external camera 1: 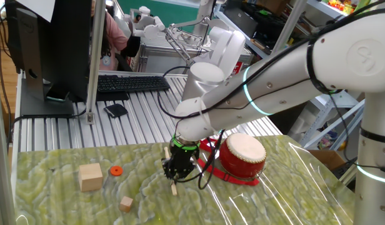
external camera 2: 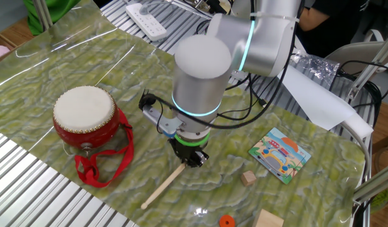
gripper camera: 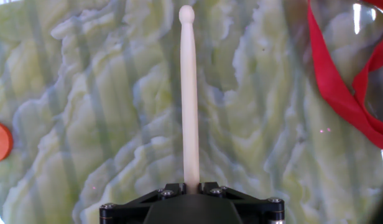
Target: Play the drum
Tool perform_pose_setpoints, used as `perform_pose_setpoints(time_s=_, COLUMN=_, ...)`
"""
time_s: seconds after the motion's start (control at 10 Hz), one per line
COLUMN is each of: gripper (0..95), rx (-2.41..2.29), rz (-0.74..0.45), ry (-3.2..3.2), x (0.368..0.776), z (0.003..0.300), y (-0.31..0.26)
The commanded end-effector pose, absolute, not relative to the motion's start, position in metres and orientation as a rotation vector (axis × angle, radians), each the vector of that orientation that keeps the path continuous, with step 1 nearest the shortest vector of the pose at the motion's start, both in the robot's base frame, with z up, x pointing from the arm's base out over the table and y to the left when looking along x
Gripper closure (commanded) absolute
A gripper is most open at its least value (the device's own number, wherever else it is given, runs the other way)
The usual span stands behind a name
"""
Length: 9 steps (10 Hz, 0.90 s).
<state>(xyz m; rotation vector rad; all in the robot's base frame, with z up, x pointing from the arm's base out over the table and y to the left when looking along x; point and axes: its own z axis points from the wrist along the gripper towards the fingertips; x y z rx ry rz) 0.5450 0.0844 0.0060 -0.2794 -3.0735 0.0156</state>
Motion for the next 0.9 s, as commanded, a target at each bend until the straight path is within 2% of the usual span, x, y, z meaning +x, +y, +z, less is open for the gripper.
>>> perform_pose_setpoints(time_s=0.1, gripper=57.0, rx=-0.281, rz=0.021, ry=-3.074, x=0.543, z=0.008, y=0.083)
perform_pose_setpoints(time_s=0.2, gripper=57.0, rx=-0.286, rz=0.021, ry=-3.074, x=0.543, z=0.007, y=0.083)
perform_pose_setpoints(time_s=0.3, gripper=38.0, rx=-0.286, rz=0.020, ry=-3.075, x=0.543, z=0.007, y=0.083)
perform_pose_setpoints(time_s=0.6, gripper=38.0, rx=-0.299, rz=0.020, ry=-3.074, x=0.542, z=0.010, y=0.083)
perform_pose_setpoints(time_s=0.9, gripper=38.0, rx=-0.269, rz=0.017, ry=-3.069, x=0.537, z=0.026, y=0.079)
